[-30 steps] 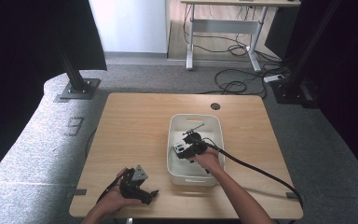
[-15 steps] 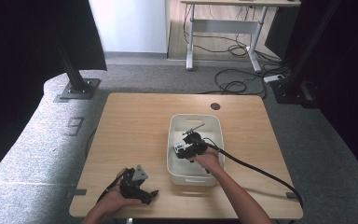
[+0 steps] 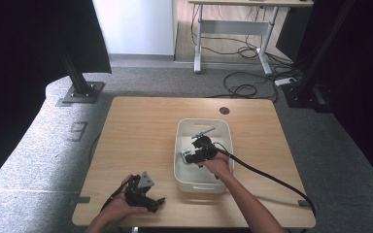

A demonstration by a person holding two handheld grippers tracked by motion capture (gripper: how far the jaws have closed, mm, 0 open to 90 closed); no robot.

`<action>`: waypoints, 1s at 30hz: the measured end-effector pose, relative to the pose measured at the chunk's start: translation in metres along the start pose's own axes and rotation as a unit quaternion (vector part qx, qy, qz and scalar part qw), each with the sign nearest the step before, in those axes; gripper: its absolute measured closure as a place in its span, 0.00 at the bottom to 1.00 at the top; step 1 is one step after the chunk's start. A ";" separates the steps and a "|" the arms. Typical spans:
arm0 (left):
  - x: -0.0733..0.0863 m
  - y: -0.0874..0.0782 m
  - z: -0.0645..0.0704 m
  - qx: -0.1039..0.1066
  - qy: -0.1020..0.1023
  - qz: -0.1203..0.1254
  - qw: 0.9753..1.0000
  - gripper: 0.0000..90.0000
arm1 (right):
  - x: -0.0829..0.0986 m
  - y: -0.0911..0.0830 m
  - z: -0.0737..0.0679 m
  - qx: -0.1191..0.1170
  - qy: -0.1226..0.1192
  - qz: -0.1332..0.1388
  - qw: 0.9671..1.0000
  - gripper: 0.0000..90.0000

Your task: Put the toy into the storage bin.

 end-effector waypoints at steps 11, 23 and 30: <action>0.000 0.000 0.000 0.000 -0.001 0.001 1.000 0.00 | 0.005 -0.026 -0.002 0.024 -0.024 0.037 0.999 0.43; 0.000 0.000 0.000 -0.001 0.000 0.000 1.000 0.00 | 0.024 -0.069 0.009 0.039 -0.031 0.087 0.995 0.42; 0.000 0.000 0.000 -0.001 0.000 0.000 1.000 0.00 | 0.043 -0.093 0.022 0.060 -0.030 0.111 0.992 0.43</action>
Point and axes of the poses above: each handheld gripper's, and its own axes: y roughly forward along the jaws, x roughly out of its underside, z roughly to its right, the point moved 3 cm from there along y, roughly forward along the jaws, and after that the axes turned 11 degrees about -z, right-handed, at the moved point
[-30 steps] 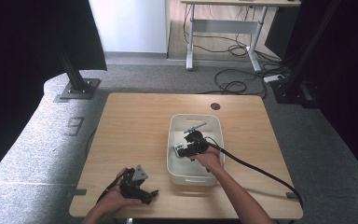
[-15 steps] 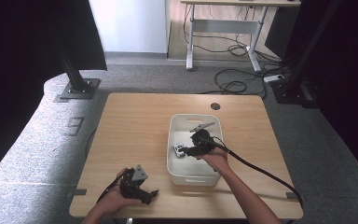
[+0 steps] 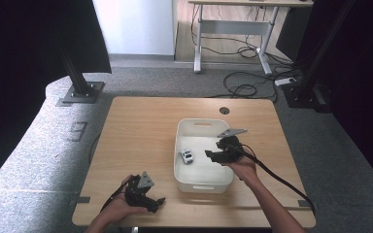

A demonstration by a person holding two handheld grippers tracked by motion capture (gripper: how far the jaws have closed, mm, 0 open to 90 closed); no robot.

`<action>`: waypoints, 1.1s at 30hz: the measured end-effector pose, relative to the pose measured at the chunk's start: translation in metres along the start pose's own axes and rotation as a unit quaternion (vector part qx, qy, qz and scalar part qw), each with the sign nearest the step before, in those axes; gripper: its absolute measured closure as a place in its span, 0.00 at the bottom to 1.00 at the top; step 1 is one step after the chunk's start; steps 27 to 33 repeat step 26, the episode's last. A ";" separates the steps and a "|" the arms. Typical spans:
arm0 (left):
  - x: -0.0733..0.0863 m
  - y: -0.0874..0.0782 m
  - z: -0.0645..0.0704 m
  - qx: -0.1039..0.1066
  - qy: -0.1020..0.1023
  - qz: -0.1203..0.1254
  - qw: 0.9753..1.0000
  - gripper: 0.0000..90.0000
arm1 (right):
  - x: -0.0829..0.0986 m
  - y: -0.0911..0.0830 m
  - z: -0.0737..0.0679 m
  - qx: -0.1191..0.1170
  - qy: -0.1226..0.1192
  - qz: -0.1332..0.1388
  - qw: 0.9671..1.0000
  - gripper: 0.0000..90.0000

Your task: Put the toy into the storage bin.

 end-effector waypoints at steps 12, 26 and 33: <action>0.000 0.000 0.000 -0.001 -0.001 0.000 1.000 0.00 | 0.032 -0.041 0.026 0.020 0.017 0.050 0.998 0.43; -0.001 0.001 0.000 0.001 -0.001 0.001 1.000 0.00 | 0.092 -0.069 0.065 0.036 0.078 0.103 0.991 0.40; -0.001 0.001 0.000 0.001 -0.001 0.001 1.000 0.00 | 0.092 -0.069 0.065 0.036 0.078 0.103 0.991 0.40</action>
Point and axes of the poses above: each handheld gripper's, and its own axes: y roughly forward along the jaws, x roughly out of its underside, z roughly to its right, the point moved 3 cm from there along y, roughly forward along the jaws, and after that the axes turned 11 degrees about -z, right-handed, at the moved point
